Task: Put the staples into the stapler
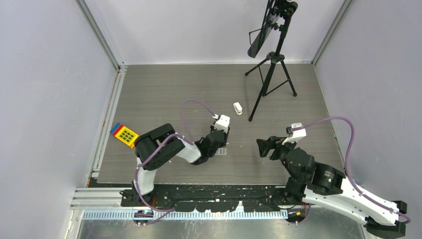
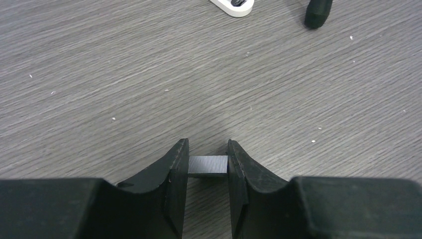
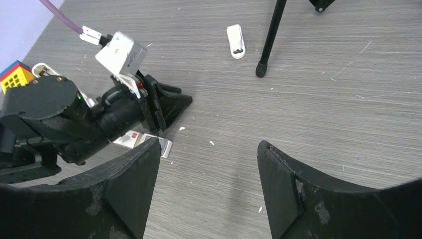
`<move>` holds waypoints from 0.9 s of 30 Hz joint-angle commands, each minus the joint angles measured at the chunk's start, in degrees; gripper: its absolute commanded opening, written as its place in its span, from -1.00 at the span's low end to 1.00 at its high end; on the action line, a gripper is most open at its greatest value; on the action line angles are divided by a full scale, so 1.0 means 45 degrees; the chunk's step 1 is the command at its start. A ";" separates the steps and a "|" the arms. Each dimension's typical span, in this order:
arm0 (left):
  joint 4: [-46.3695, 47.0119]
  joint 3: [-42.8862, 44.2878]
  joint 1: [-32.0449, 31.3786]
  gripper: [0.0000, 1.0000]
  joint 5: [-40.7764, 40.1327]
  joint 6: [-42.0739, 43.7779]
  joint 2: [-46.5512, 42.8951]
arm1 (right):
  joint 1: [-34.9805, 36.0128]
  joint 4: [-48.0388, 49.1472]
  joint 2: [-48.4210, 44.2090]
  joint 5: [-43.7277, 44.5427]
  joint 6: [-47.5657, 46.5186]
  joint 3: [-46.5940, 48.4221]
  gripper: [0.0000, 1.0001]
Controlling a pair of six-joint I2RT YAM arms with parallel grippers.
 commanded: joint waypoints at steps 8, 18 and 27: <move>0.0973 -0.0208 -0.0501 0.04 -0.0798 -0.0042 0.0084 | 0.0052 -0.1968 0.0020 0.0131 0.2032 0.1079 0.56; -0.3053 -0.0570 -0.0504 0.84 -0.0820 -0.1989 -0.3746 | 0.0052 -0.4897 0.1053 0.0016 0.5035 0.2681 0.85; -1.0075 0.1574 -0.0495 0.99 -0.0083 -0.3035 -0.7014 | 0.0052 -0.5788 0.4818 -0.0826 0.5232 0.4807 0.88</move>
